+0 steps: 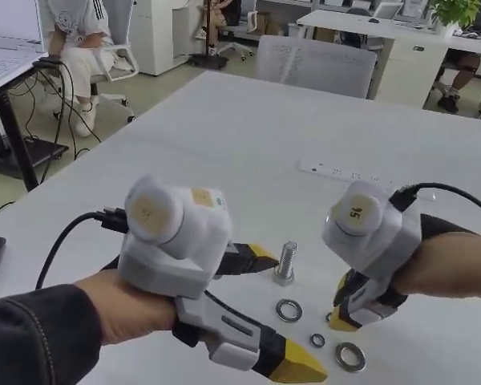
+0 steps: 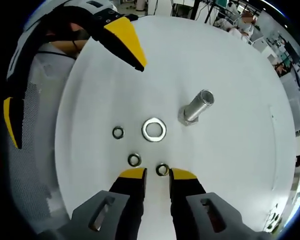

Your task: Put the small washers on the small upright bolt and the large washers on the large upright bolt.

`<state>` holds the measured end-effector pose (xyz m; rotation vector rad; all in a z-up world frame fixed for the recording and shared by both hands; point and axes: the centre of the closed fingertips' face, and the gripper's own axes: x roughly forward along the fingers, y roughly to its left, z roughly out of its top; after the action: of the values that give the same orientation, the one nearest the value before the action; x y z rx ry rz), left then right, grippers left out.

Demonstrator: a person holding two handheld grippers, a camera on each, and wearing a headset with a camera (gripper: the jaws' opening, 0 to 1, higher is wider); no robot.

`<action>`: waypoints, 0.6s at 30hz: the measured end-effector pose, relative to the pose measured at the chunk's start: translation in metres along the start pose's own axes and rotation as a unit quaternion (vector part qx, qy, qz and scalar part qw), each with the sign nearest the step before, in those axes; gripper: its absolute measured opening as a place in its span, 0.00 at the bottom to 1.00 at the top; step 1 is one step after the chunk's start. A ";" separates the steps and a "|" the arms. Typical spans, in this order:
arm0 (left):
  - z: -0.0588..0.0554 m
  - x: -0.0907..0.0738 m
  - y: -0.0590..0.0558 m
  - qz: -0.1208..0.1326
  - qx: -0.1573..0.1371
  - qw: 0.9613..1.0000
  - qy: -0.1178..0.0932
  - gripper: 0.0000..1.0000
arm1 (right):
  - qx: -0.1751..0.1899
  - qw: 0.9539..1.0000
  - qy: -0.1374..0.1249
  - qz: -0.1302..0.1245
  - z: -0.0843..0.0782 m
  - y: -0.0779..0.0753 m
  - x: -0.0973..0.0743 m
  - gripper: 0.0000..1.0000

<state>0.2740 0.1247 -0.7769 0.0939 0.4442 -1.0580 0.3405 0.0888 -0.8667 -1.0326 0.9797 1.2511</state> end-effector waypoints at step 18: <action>-0.001 0.001 0.001 0.001 -0.001 1.000 0.001 0.84 | 0.011 1.000 0.013 -0.001 -0.007 -0.007 0.012 0.18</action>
<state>0.2752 0.1249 -0.7780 0.0926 0.4470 -1.0558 0.3479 0.0851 -0.8797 -1.0358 1.0098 1.2251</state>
